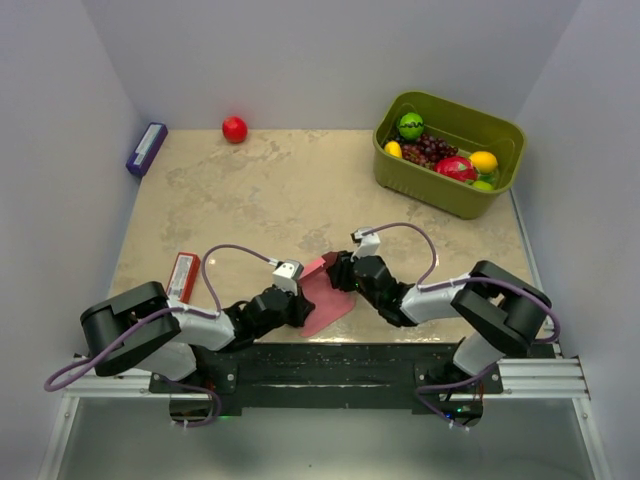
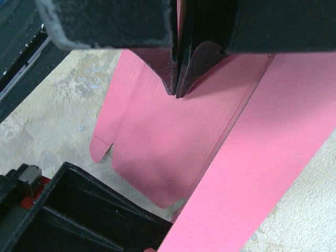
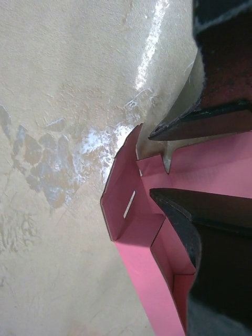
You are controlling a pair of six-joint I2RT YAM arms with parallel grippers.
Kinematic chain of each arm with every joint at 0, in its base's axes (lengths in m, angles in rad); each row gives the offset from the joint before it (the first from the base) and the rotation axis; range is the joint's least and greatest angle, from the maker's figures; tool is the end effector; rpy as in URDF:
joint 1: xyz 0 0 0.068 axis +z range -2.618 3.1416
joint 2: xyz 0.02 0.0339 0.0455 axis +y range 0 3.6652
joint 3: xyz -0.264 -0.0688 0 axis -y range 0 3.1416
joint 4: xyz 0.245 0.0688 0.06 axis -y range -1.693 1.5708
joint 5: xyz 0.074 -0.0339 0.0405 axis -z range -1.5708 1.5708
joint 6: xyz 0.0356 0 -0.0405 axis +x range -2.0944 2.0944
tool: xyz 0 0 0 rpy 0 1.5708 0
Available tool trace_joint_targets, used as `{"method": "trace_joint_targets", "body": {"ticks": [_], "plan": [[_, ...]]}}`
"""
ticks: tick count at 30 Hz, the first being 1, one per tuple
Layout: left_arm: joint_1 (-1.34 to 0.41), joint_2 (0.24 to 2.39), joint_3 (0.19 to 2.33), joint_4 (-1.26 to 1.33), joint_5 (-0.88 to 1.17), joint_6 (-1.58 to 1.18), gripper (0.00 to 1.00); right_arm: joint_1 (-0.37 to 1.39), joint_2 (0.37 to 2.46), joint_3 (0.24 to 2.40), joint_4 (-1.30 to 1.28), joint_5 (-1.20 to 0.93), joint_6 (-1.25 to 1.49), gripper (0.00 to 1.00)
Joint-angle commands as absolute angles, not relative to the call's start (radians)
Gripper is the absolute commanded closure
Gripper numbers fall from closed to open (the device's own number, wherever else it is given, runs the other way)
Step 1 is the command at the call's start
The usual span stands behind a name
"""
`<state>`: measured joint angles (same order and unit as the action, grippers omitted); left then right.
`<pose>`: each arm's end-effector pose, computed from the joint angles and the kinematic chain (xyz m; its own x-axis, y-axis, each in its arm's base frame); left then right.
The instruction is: Fold the paper box
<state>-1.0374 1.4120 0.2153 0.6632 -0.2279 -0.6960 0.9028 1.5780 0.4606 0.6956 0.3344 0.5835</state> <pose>0.1174 -0.1829 0.1128 -0.6728 -0.0889 -0.7344 0.4020 0.7894 -0.4639 0.1834 0.2136 0.1395 -0.5180 0.1836 -0.8354 -0.3244 0.8616 0.3905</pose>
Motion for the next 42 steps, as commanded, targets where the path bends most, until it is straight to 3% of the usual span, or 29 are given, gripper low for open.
{"method": "trace_joint_targets", "body": {"ticks": [1,13,23,42], "plan": [[-1.042,1.439,0.172,0.523,-0.206,-0.684,0.95,0.884,1.604,0.497,0.703,0.262,0.595,0.54],[-1.042,1.439,0.16,0.531,-0.195,-0.681,0.96,0.859,1.73,0.495,0.87,0.199,0.537,0.51],[-1.042,1.454,0.178,0.515,-0.19,-0.683,0.96,0.864,1.727,0.446,0.963,0.21,0.483,0.71],[-1.042,1.519,0.19,0.54,-0.17,-0.681,0.97,1.012,1.773,0.439,1.066,0.288,0.315,0.75]]}}
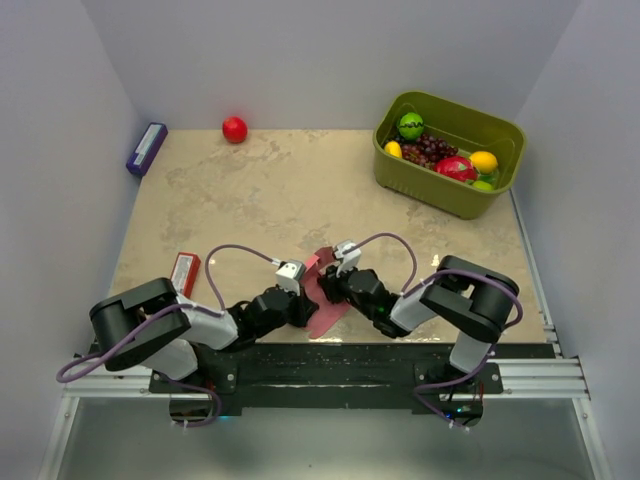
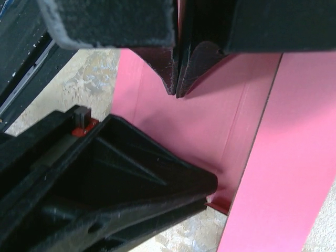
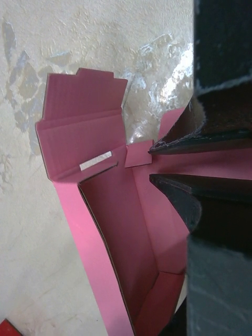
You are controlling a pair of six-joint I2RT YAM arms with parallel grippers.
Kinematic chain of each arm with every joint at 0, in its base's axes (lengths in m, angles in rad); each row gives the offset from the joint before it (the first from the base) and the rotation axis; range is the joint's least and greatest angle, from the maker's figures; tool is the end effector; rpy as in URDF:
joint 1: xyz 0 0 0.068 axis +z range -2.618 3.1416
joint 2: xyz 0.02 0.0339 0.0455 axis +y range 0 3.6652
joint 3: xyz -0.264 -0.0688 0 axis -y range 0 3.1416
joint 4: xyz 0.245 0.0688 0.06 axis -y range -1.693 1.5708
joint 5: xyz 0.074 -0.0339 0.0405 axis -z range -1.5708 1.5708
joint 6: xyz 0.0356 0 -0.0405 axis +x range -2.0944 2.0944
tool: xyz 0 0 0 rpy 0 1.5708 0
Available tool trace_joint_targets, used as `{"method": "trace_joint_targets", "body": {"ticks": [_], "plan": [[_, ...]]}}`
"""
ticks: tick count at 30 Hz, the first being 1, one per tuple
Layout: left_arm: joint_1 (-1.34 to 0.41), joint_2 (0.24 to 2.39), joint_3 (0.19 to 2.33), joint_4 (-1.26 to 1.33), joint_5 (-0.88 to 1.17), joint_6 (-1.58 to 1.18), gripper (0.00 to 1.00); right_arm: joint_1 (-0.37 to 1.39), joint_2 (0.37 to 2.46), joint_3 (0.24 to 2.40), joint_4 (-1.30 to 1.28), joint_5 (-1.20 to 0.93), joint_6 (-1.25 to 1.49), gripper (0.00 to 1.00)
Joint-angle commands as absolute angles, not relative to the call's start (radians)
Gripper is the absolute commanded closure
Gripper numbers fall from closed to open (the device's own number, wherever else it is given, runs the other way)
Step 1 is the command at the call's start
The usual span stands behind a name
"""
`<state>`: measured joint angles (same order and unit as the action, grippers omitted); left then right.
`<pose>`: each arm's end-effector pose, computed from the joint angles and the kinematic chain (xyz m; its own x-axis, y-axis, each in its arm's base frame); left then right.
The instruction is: Fold the paper box
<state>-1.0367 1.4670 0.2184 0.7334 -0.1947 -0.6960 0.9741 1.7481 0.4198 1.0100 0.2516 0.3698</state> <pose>0.1189 -0.1875 0.1090 -0.6790 -0.0877 -0.7289 0.4215 0.7664 -0.4848 0.1684 0.2322 0.1160 -0.4055 0.0260 -0.9137 -0.5596 0.7834 0.2706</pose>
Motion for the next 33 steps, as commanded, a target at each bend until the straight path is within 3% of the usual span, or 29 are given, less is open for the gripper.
{"method": "trace_joint_targets", "body": {"ticks": [1,9,12,15,16,19,24,33], "plan": [[-1.04,1.519,0.189,0.541,-0.169,-0.681,0.97,1.019,1.779,0.442,1.065,0.291,0.304,0.75],[-1.04,1.519,0.172,0.56,-0.161,-0.687,0.97,1.029,1.764,0.424,1.063,0.313,0.322,0.75],[-1.04,1.503,0.164,0.558,-0.16,-0.686,0.97,1.026,1.669,0.397,1.008,0.325,0.359,0.63],[-1.037,1.483,0.158,0.546,-0.156,-0.68,0.97,0.993,1.534,0.393,0.83,0.362,0.411,0.46],[-1.037,1.474,0.156,0.54,-0.158,-0.678,0.98,0.973,1.502,0.384,0.792,0.354,0.425,0.34],[-1.034,1.456,0.15,0.531,-0.158,-0.678,0.98,0.855,1.393,0.359,0.726,0.26,0.439,0.21],[-1.034,1.447,0.149,0.522,-0.156,-0.68,0.99,0.761,1.409,0.44,0.627,0.158,0.342,0.2],[-1.032,1.443,0.147,0.522,-0.138,-0.663,1.0,0.71,1.557,0.485,0.761,0.005,0.215,0.25]]}}
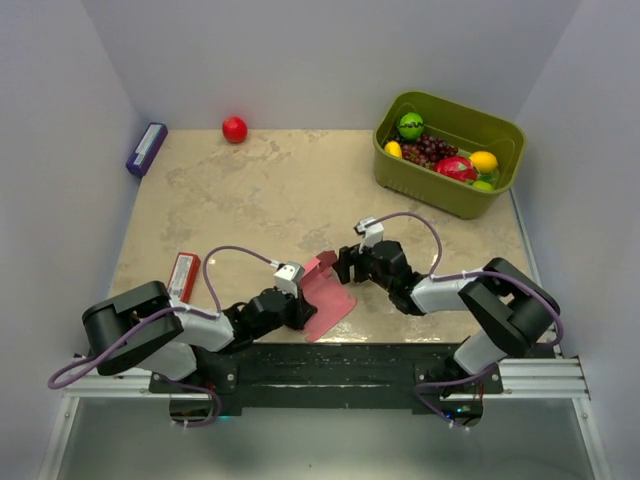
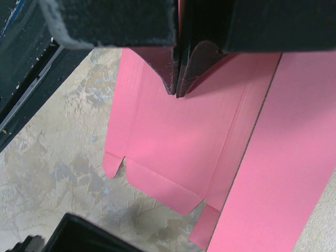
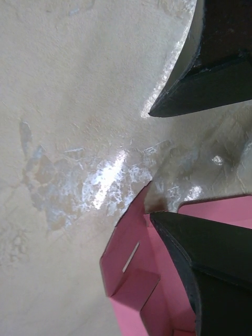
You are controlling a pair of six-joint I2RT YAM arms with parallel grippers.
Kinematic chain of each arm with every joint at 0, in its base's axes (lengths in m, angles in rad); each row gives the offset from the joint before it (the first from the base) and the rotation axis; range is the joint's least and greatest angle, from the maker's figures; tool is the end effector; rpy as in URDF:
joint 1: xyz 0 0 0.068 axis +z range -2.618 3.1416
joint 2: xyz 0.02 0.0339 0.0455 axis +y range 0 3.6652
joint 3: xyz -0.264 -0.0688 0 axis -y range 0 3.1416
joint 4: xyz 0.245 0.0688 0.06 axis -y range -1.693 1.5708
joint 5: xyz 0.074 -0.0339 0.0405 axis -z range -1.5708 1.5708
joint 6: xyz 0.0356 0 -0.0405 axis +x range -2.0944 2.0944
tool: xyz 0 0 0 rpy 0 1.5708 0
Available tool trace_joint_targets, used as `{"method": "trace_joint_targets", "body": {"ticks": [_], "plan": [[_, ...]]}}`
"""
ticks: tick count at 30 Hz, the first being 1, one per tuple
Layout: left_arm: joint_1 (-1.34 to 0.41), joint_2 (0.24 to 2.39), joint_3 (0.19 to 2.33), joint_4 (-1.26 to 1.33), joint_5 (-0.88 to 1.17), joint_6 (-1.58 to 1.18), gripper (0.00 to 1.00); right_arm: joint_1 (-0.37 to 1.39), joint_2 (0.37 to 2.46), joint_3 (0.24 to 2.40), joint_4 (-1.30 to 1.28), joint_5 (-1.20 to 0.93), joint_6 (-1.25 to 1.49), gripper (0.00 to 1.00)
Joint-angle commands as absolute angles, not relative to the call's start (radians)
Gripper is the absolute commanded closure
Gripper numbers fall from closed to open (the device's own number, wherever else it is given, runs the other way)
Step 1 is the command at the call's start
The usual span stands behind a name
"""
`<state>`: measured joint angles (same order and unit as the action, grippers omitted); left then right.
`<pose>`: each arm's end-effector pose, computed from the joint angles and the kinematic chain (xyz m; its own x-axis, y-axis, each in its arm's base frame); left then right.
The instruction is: Fold the paper box
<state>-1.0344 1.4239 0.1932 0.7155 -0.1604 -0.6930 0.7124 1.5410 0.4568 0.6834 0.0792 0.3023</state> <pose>0.1146 -0.1816 0.1099 -0.6904 -0.0728 -0.7197 0.4373 0.7506 -0.4954 0.2142 0.1812 0.1462 -0.4595 -0.0047 -0.8882 -0.4815 0.8416 0.2447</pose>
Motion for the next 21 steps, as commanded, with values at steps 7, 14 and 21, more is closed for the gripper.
{"method": "trace_joint_targets", "body": {"ticks": [7,14,21], "plan": [[-1.032,1.44,0.146,0.523,-0.127,-0.657,1.0,0.698,1.637,0.511,0.86,-0.06,0.146,0.24],[-1.031,1.456,0.152,0.523,-0.117,-0.647,1.0,0.695,1.71,0.557,0.914,-0.172,0.127,0.31],[-1.022,1.468,0.163,0.522,-0.115,-0.652,1.0,0.696,1.715,0.555,0.899,-0.256,0.146,0.63]]}}
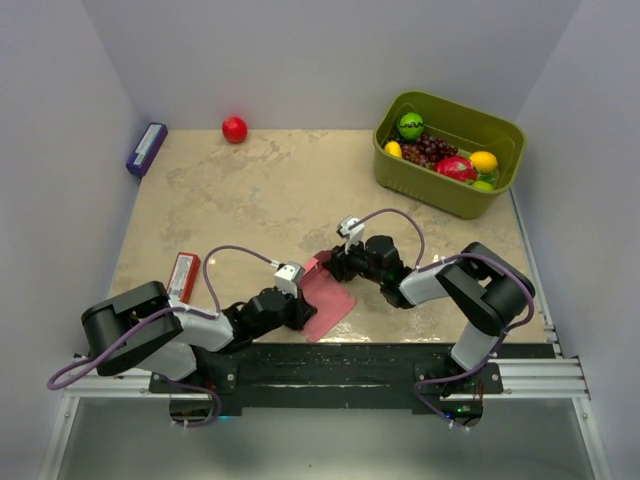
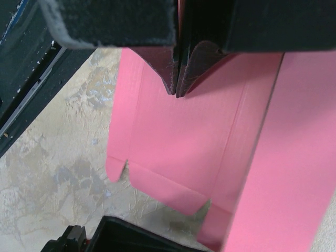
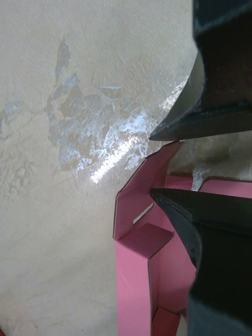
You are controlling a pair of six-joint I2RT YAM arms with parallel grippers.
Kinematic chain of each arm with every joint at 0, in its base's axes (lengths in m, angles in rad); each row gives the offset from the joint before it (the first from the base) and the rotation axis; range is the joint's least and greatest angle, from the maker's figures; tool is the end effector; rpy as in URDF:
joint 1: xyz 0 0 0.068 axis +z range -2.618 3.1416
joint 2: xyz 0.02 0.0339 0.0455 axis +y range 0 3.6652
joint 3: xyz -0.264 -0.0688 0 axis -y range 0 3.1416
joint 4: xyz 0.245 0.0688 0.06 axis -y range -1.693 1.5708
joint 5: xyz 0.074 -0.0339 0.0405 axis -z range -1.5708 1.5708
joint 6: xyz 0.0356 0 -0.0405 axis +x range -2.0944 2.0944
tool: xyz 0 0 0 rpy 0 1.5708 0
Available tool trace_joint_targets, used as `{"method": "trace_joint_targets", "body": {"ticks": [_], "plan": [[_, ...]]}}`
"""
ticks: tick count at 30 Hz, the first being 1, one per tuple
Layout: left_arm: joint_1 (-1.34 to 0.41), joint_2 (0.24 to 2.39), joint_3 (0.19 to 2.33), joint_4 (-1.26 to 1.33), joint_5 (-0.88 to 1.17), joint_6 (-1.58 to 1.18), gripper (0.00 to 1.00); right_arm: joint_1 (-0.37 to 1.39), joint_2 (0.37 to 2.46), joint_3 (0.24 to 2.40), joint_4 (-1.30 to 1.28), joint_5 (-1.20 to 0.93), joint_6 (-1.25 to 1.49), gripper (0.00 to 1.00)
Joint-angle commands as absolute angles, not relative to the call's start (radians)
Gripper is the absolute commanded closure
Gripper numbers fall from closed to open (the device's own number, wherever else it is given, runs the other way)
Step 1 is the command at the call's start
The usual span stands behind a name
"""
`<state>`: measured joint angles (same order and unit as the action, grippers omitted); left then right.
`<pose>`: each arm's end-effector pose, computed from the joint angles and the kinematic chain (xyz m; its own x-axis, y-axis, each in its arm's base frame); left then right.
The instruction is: Fold the paper box
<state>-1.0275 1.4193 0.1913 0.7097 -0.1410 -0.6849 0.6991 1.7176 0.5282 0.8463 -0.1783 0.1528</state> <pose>0.1149 -0.1805 0.1098 -0.6946 -0.0614 -0.7168 0.4455 0.7456 -0.4956 0.2318 0.2032 0.1329 -0.3704 -0.1157 -0.9217 -0.7131 0.6712 0.2023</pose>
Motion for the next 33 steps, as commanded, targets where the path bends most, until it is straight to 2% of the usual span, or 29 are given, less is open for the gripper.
{"method": "trace_joint_targets", "body": {"ticks": [1,2,3,8,23,33], "plan": [[-1.02,1.47,0.164,0.522,-0.115,-0.65,1.0,0.695,1.715,0.555,0.897,-0.261,0.15,0.68],[-1.019,1.471,0.167,0.519,-0.115,-0.652,1.0,0.696,1.718,0.552,0.897,-0.267,0.159,0.78],[-1.017,1.47,0.169,0.514,-0.115,-0.652,1.0,0.696,1.72,0.551,0.897,-0.267,0.163,0.81],[-1.009,1.47,0.17,0.511,-0.117,-0.653,1.0,0.696,1.706,0.523,0.887,-0.265,0.19,0.89],[-0.992,1.523,0.218,0.518,-0.101,-0.644,1.0,0.845,1.572,0.466,0.72,-0.045,0.222,0.95],[-0.991,1.531,0.238,0.522,-0.072,-0.597,1.0,0.962,1.557,0.445,0.709,0.109,0.244,0.96]]}}
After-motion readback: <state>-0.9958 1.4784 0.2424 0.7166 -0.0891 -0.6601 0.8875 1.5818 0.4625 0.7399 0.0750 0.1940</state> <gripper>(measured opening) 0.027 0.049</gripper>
